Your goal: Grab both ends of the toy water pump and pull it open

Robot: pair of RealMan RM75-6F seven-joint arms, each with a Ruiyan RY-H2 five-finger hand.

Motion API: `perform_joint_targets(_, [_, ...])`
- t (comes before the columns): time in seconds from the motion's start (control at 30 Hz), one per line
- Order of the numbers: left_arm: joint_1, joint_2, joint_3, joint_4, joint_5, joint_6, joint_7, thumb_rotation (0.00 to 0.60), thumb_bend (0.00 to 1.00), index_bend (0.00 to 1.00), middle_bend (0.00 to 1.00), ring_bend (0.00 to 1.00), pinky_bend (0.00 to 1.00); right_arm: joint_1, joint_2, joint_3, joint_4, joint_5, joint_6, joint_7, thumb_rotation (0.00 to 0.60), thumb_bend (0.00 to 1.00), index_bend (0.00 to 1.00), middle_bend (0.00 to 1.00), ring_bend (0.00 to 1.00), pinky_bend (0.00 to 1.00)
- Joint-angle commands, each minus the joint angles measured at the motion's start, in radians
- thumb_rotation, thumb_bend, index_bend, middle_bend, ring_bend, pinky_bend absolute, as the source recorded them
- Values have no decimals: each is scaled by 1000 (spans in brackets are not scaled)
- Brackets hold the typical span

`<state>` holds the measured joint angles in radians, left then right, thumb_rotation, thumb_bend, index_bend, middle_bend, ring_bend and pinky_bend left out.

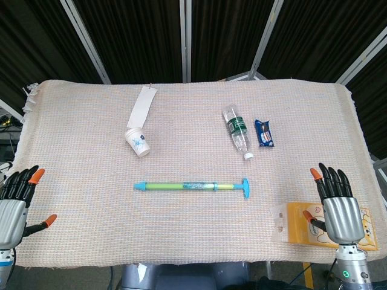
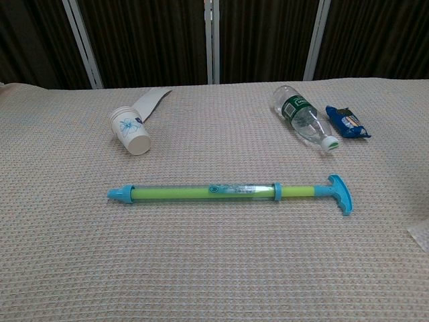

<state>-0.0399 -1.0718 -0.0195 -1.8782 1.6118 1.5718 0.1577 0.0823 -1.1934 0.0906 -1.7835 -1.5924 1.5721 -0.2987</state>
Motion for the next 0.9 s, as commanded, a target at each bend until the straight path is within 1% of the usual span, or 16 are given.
perform_joint_targets(0.03, [-1,-2,-1,1,-2,-1,3,600,0,0,0,0,0,1,1,0,1,4,-4,3,600,0,0,0,0,0])
perform_joint_targets(0.27, [2,-3,3,1,-5,-3,12,600,0,0,0,0,0,13,-5,-7,9,13,-38,15,600,0,0,5,0,0])
perform_joint_targets(0.3, [3,-3,3,0,-5,-2,12,600,0,0,0,0,0,24,-6,-8,7,18,-63,25,600,0,0,52,1,0])
perform_joint_targets(0.33, [2,-4,1,2,-6,-1,15,600,0,0,0,0,0,51,-9,-5,8,30,-112,38,600,0,0,111,28,0])
perform_joint_targets(0.37, [1,-7,-1,4,-8,-3,17,600,0,0,0,0,0,74,-11,1,11,40,-149,41,600,0,0,245,142,0])
perform_joint_targets(0.4, [-1,-10,-2,7,-12,-6,19,600,0,0,0,0,0,98,-12,8,16,45,-185,40,600,0,0,408,313,14])
perform_joint_targets(0.43, [-4,-12,-4,10,-19,-12,21,600,0,0,0,0,0,123,-15,16,23,50,-220,35,600,0,0,507,444,70])
perform_joint_targets(0.47, [-7,-15,-7,12,-28,-19,23,600,0,0,0,0,0,149,-19,24,28,57,-257,25,600,0,0,631,603,217])
perform_joint_targets(0.5, [-11,-18,-10,14,-38,-27,26,600,0,0,0,0,0,175,-21,31,26,68,-296,18,600,0,0,695,674,343])
perform_joint_targets(0.53, [-15,-20,-15,17,-49,-35,29,600,0,0,0,0,0,201,-25,38,18,77,-336,20,600,0,0,764,749,553])
perform_joint_targets(0.6, [-23,-28,-22,24,-67,-48,38,600,0,0,0,0,0,255,-34,52,4,102,-419,45,600,0,5,849,853,803])
perform_joint_targets(0.63, [-27,-33,-25,30,-77,-56,44,600,0,0,0,0,0,290,-41,60,2,124,-475,51,600,0,16,872,881,862])
perform_joint_targets(0.67, [-30,-37,-26,33,-86,-64,49,600,0,0,0,0,0,322,-55,69,8,141,-521,46,600,0,46,902,915,926])
perform_joint_targets(0.7, [-34,-42,-29,36,-94,-70,56,600,0,0,0,0,0,352,-74,79,21,164,-559,34,600,0,92,925,938,969])
perform_joint_targets(0.8, [-44,-56,-35,45,-118,-88,76,600,0,0,0,0,0,436,-145,101,75,258,-665,-34,600,0,212,964,973,1000])
perform_joint_targets(0.9, [-55,-69,-42,56,-145,-108,91,600,0,0,0,0,0,502,-230,130,138,379,-714,-110,600,0,273,988,994,1000])
